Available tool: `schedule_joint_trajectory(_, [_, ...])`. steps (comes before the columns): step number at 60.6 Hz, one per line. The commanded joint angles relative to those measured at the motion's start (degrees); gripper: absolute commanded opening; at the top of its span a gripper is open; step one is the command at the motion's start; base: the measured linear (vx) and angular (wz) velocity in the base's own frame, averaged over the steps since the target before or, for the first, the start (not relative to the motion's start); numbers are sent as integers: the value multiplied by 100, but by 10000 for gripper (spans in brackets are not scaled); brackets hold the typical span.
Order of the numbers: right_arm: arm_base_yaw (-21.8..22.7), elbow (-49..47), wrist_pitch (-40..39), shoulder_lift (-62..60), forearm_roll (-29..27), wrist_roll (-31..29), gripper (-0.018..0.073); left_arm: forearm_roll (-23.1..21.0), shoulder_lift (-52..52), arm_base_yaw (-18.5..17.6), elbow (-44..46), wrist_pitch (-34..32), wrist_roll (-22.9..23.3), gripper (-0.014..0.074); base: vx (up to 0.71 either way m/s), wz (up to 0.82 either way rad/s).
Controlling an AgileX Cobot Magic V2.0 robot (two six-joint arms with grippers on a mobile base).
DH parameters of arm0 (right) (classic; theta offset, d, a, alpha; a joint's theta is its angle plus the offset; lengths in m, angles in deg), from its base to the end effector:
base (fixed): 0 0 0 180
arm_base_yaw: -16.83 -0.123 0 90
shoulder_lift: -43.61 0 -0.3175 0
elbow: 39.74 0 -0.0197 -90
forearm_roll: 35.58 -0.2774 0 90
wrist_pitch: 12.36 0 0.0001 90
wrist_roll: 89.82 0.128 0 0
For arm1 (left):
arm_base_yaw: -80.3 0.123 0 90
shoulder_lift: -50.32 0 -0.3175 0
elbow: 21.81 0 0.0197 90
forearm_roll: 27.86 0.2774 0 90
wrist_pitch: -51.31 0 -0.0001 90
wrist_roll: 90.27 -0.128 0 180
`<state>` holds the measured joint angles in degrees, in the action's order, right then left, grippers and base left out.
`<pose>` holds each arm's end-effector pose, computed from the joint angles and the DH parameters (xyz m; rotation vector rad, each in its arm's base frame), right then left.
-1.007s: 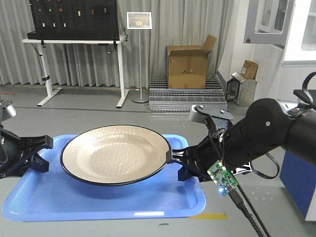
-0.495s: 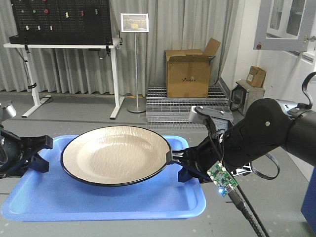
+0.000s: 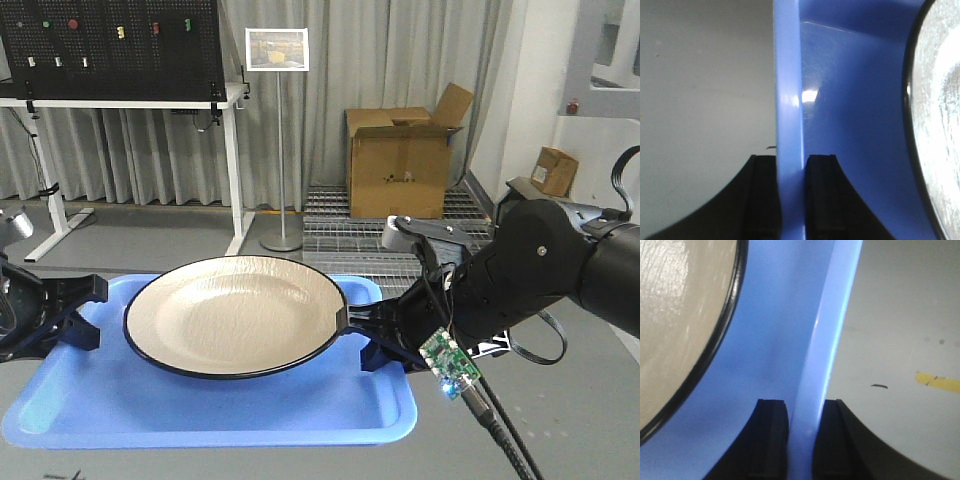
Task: Place disk in tray to left cabinet
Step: 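Hold the tray level with both grippers while the base drives away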
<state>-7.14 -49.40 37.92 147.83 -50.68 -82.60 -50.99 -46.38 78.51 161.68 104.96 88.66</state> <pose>0.3825 0.1981 0.3270 -0.2407 2.5577 0.5367 0.3840 -0.0525 0.3435 -0.1191 2.5238 -0.5110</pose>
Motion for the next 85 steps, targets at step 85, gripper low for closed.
schedule_joint_trajectory(85, [-129,-235,-462,-318,-485,-172,-6,-703,275,-124,247,-308,66,-1,60,-2])
